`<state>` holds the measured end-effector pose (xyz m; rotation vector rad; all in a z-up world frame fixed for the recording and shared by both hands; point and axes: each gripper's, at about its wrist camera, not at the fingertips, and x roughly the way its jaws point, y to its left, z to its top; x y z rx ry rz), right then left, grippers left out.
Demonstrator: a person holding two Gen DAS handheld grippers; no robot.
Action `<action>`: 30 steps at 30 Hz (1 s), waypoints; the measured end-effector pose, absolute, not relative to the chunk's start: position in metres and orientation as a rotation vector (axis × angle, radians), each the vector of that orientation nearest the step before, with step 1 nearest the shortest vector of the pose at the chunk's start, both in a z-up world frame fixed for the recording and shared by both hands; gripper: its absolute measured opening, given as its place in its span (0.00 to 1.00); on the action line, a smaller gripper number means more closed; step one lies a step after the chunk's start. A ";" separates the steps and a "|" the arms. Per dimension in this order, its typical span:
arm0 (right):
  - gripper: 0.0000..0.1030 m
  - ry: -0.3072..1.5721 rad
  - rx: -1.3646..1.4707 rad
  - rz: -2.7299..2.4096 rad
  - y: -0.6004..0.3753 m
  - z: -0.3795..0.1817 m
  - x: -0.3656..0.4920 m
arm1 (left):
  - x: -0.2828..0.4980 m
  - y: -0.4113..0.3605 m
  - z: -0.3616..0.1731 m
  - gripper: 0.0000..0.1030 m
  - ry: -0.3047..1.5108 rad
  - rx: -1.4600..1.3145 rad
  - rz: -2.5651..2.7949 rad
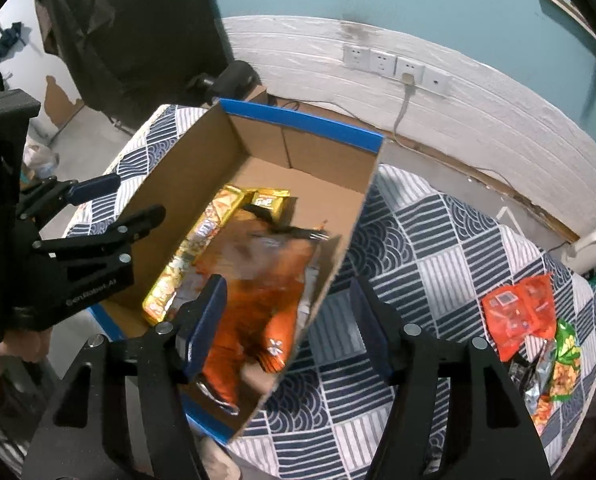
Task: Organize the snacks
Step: 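Release the yellow packet and orange bag into the box, withdraw both tools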
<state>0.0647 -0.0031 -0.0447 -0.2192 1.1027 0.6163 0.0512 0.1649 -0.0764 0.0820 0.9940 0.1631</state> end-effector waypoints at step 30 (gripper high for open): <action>0.73 1.068 -0.166 0.441 -0.130 -0.037 0.058 | 0.059 0.071 -0.068 0.61 1.003 0.163 0.020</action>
